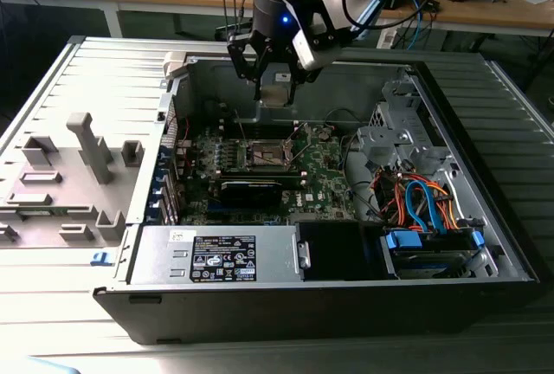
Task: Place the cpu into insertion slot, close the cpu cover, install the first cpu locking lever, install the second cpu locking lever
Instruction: 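Place the cpu into insertion slot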
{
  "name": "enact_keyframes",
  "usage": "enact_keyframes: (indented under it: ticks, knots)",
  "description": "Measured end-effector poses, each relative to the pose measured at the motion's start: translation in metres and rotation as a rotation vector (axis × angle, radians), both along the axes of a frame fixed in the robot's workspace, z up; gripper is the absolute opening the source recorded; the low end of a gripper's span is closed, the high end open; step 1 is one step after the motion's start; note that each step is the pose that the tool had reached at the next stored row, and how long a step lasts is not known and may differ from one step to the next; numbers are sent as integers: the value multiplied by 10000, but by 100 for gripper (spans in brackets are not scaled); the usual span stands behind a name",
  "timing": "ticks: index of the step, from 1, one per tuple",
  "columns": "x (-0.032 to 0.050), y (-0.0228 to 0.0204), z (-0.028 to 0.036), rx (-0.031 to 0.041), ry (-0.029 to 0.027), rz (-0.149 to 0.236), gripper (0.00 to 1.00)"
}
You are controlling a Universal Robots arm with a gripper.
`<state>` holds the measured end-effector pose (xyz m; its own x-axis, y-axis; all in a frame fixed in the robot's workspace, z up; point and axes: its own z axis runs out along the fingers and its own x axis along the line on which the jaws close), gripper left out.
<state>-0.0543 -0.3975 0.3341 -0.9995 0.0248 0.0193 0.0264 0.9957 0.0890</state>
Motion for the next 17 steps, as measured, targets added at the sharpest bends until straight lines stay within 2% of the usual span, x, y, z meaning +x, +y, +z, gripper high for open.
enact_keyframes:
  ticks: [17]
  knots:
    - [-4,-25,-42,1,-1,0,55]
